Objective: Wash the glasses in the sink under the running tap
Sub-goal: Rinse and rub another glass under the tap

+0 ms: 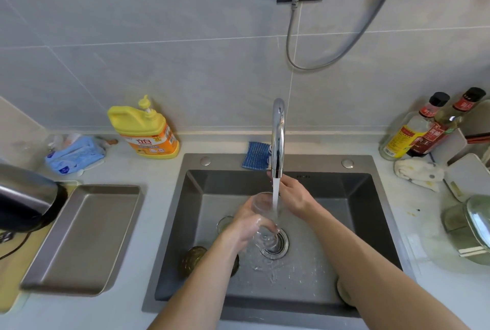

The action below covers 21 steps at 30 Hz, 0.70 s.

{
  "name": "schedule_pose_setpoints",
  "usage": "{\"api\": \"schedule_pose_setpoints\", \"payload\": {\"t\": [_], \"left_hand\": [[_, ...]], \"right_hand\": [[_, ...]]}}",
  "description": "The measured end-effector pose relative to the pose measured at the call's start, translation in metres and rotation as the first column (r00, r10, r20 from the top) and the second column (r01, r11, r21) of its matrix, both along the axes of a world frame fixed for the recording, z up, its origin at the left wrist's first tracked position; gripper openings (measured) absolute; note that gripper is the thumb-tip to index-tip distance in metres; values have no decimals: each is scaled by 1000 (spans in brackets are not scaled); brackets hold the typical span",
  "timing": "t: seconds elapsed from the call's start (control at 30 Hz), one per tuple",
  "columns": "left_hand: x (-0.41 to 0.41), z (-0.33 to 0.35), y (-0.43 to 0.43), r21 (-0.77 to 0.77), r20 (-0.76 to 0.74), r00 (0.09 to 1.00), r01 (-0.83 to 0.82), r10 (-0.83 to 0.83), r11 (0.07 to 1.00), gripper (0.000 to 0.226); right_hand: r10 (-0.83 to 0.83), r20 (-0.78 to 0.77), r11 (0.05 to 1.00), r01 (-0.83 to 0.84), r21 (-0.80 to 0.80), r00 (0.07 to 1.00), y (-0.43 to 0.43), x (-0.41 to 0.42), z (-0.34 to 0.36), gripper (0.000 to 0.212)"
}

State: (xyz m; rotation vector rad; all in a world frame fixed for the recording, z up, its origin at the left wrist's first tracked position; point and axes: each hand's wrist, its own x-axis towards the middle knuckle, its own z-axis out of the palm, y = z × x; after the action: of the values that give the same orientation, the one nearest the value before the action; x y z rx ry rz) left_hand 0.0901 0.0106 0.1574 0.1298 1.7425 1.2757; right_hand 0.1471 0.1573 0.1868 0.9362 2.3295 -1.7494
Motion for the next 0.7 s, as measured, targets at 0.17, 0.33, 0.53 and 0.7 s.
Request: {"api": "schedule_pose_setpoints", "payload": {"t": [0.17,0.33,0.53,0.7], "left_hand": [[-1,3,4,-96,130,992,7,5,995,55],[4,13,11,-94,294,955,-13,40,995,41],[15,21,23,-132,511,837,-150,196,980,54],[32,17,32,-172,530,824,-128,201,977,56]], "right_hand": [[-38,11,999,38,-37,999,1,-7,-7,47],[-92,24,973,95,-212,995,-5,8,-14,59],[-134,222,909,209,-361,966,-4,34,-35,55],[-120,333,925,226,-304,935,-1,51,-24,53]]}}
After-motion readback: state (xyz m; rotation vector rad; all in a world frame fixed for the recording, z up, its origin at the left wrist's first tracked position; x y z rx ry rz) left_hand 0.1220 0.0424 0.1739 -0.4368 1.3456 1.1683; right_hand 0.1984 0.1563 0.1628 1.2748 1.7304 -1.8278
